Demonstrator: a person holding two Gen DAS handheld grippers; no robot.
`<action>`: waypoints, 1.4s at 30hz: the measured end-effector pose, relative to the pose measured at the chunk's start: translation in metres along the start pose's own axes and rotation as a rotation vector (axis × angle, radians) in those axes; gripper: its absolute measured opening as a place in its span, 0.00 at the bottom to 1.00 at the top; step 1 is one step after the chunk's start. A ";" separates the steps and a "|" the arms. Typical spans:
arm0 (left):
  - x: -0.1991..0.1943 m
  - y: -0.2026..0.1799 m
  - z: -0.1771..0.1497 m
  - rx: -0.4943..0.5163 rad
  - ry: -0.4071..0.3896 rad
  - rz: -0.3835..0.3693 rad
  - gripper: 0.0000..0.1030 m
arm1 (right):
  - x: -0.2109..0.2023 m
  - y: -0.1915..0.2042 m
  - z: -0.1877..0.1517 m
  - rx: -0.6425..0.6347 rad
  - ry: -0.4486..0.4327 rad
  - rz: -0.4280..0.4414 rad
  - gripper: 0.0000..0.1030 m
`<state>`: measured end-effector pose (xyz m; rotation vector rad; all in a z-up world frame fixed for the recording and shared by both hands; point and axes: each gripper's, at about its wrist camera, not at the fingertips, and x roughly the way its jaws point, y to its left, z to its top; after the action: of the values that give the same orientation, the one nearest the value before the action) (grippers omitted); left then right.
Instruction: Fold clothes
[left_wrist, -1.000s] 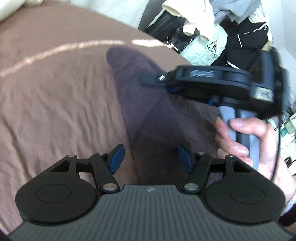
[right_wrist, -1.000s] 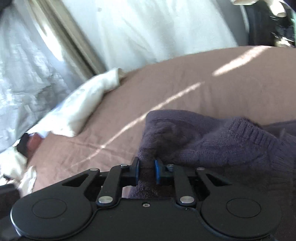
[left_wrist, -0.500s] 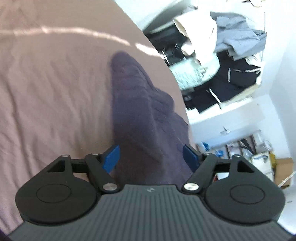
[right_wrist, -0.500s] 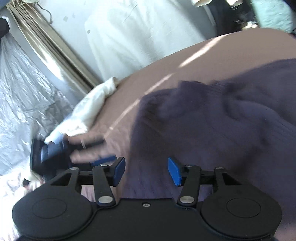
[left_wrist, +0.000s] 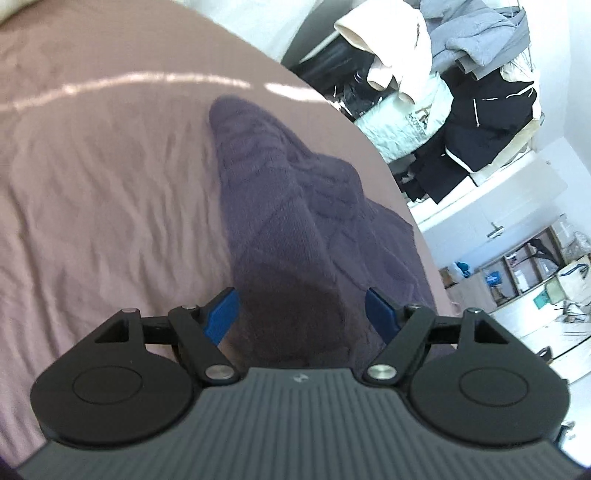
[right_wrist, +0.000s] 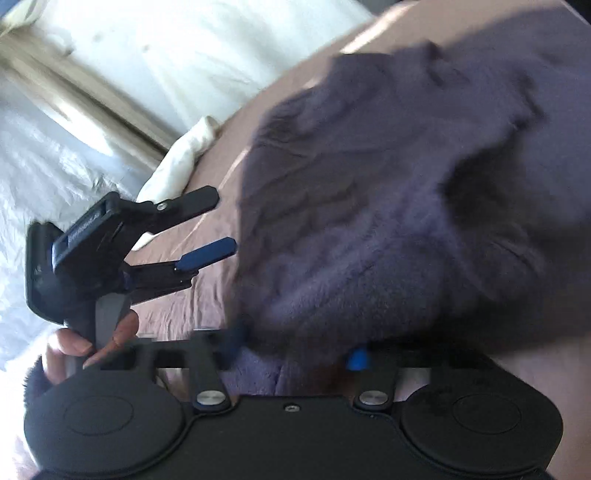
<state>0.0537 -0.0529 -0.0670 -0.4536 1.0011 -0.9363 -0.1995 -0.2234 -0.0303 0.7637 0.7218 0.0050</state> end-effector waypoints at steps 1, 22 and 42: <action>-0.003 0.001 0.001 0.001 -0.005 0.006 0.73 | 0.003 0.008 -0.002 -0.037 0.011 0.020 0.29; -0.022 -0.032 -0.007 0.185 -0.070 0.190 0.78 | -0.049 -0.066 0.006 0.171 -0.108 -0.014 0.35; -0.002 -0.047 -0.046 0.339 0.225 0.255 0.75 | -0.094 -0.039 -0.029 -0.287 -0.167 -0.150 0.51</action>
<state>-0.0083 -0.0733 -0.0555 0.0651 1.0489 -0.9151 -0.2985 -0.2579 -0.0136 0.4289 0.6017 -0.0881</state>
